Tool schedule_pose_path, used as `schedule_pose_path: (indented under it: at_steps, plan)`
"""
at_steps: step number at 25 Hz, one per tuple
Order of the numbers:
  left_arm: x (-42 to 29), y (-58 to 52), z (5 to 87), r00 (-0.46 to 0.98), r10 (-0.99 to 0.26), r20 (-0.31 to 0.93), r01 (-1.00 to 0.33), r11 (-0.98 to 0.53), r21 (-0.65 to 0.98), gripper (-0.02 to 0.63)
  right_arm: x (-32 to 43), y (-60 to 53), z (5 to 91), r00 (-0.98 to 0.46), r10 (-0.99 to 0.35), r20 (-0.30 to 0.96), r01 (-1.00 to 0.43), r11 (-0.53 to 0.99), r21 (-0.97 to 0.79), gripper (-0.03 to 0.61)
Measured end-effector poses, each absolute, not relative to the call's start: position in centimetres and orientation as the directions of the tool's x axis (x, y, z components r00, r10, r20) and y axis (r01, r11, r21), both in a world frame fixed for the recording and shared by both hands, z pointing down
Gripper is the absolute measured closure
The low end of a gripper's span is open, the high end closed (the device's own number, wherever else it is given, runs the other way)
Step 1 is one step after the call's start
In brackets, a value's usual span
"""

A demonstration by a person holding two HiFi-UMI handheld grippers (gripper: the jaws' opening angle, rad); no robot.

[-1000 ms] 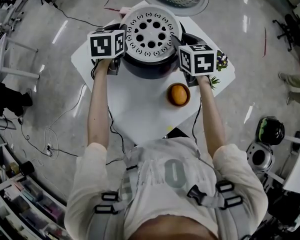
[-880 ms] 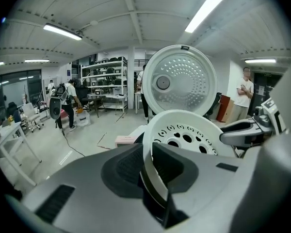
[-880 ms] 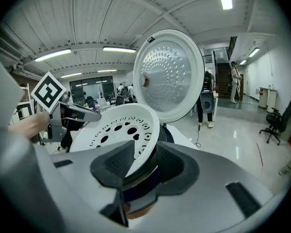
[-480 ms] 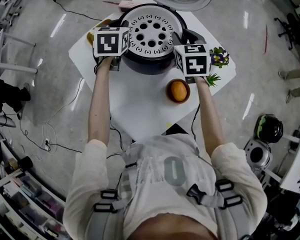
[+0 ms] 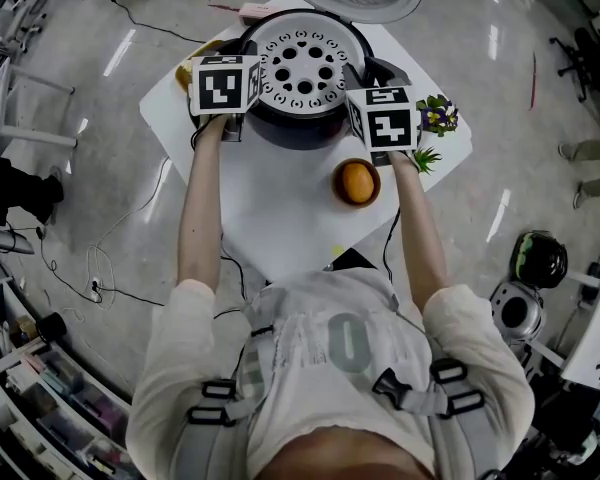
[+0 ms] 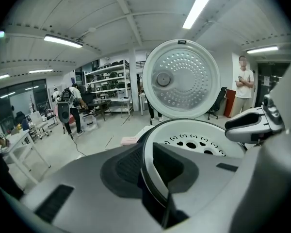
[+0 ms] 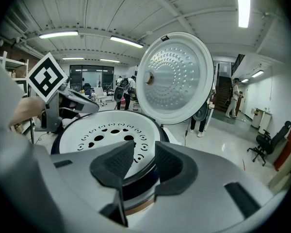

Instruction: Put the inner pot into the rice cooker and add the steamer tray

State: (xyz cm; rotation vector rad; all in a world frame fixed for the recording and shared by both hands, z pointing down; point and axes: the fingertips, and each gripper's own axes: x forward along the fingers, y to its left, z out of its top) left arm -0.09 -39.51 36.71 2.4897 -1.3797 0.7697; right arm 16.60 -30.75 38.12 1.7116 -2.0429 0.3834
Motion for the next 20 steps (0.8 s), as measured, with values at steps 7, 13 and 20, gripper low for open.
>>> schedule_pose_path:
  at_steps: [7,13,20]
  plan:
    - [-1.8,-37.9,31.6,0.416,-0.806,0.420,-0.867,-0.492,-0.085,0.555,14.9,-30.4,33.1,-0.203,-0.894,0.401,-0.968,0.245,0.058,0.437]
    - [-6.9,-34.4,25.0,0.351,-0.905,0.241,-0.913,-0.388,-0.127,0.557,9.7,-29.7,27.5,-0.315,-0.915,0.254,-0.938,0.341,0.062,0.460]
    - [-15.9,-25.6,18.8,0.156,-0.987,-0.035,-0.976,-0.148,-0.157,0.591,0.3,-26.3,22.1,-0.464,-0.884,0.056,-0.883,0.467,0.058,0.569]
